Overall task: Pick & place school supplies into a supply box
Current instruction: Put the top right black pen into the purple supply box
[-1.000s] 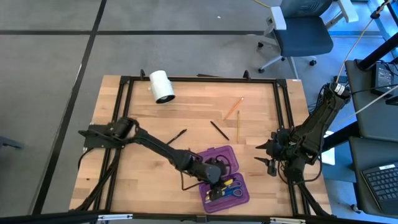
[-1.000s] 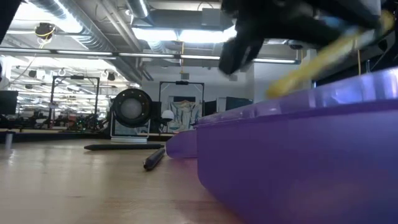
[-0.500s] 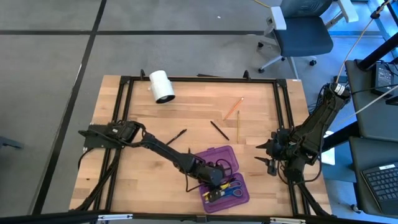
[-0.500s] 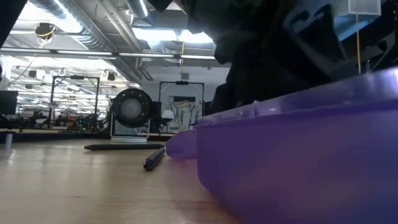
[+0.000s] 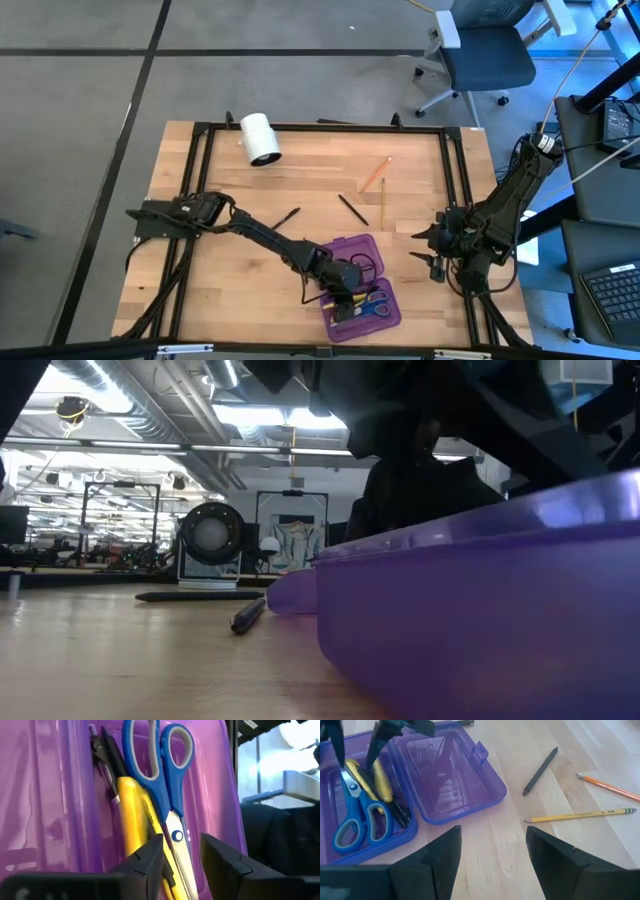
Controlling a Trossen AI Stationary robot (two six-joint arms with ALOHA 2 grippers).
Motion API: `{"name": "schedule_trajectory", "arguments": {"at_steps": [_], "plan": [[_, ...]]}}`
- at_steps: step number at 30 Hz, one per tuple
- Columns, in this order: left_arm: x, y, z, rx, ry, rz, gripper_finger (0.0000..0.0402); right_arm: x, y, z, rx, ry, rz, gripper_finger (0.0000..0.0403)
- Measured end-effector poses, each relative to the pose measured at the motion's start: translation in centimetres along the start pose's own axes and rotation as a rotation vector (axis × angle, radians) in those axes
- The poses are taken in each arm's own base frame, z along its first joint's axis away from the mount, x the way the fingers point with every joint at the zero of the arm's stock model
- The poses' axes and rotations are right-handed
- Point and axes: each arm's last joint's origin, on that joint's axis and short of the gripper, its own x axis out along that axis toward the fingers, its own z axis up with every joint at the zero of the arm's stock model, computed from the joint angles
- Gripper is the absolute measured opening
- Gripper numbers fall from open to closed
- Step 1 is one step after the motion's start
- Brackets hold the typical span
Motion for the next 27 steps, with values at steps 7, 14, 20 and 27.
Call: {"name": "schedule_trajectory", "arguments": {"at_steps": [7,14,20,27], "plan": [[-4.2,-1.4,2.0,0.064,-0.025,-0.068,0.0125,0.0,0.2,0.1,0.018,-0.009,0.014,0.0227],[-10.9,-3.4,3.1,0.210,-0.052,-0.053,0.0116,0.0,0.4,0.4,0.055,-0.029,0.030,0.0227],[-14.6,-5.3,2.4,0.331,-0.057,-0.061,0.0109,1.4,0.3,2.1,0.169,-0.054,0.028,0.0227],[-16.1,-5.1,1.9,0.415,-0.027,0.044,0.0108,3.5,-1.4,4.1,0.227,-0.031,-0.030,0.0227]]}}
